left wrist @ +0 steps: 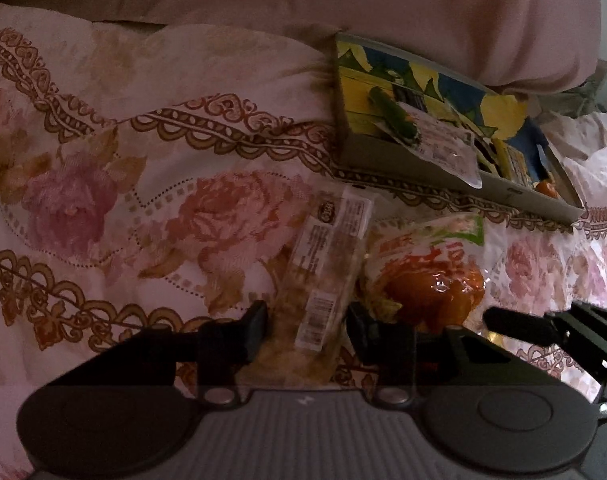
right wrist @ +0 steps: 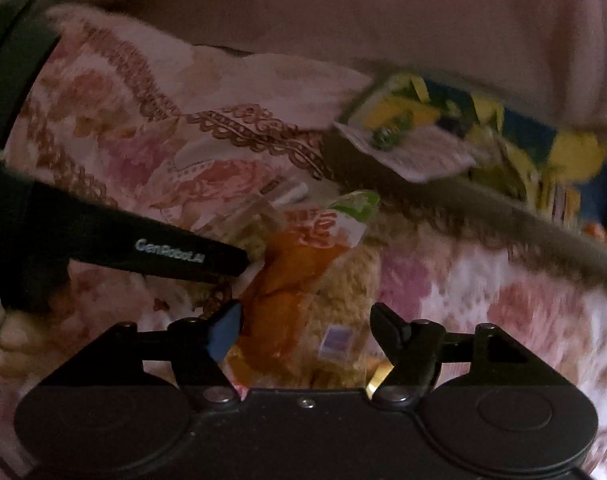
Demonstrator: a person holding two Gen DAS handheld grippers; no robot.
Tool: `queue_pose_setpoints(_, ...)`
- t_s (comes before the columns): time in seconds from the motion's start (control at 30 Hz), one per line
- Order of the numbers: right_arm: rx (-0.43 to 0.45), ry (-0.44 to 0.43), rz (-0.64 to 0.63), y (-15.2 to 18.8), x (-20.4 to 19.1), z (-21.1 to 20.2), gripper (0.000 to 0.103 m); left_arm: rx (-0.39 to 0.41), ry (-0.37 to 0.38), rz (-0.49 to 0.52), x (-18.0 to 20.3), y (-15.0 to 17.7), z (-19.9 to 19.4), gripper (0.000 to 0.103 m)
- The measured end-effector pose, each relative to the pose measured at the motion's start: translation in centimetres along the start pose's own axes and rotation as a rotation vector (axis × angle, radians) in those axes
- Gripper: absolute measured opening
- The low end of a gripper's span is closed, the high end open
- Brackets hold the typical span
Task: Organize snacks
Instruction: 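Close the left gripper on the clear pack while the right gripper closes on the orange bag, then lift the clear pack and orange bag and carry both over the tray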
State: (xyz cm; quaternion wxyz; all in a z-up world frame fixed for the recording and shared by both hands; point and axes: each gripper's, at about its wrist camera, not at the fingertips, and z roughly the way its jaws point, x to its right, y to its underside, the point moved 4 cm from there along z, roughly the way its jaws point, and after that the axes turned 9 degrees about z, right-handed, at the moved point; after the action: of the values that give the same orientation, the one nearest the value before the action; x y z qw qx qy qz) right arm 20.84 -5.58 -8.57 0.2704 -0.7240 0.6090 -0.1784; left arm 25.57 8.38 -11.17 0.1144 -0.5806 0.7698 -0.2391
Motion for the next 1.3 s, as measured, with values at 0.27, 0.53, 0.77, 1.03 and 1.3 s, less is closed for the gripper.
queue_pose_setpoints(0.27, 0.075, 0.057, -0.146, 0.7, -1.5, -0.1, 0.063, 0.001, 0.002, -0.006, 0.1, 0.0, -0.2, 0.045)
queue_pose_setpoints(0.53, 0.073, 0.039, -0.204, 1.0, -2.5, -0.3, 0.037, 0.0, -0.011, 0.011, 0.4, 0.1, -0.4, 0.044)
queue_pose_setpoints(0.77, 0.039, -0.018, -0.086, 0.5, -1.1, -1.1, 0.034, 0.002, 0.005, -0.008, 0.4, 0.3, -0.8, 0.042)
queue_pose_setpoints(1.03, 0.057, -0.025, -0.139, 1.9, 0.4, -4.8, 0.033, -0.006, 0.082, -0.093, 0.4, 1.2, -2.3, 0.041)
queue_pose_setpoints(1.3, 0.067, -0.008, -0.165, 3.5, 2.8, -7.6, 0.03, 0.031, 0.162, -0.234, 0.0, 1.6, -4.3, 0.041)
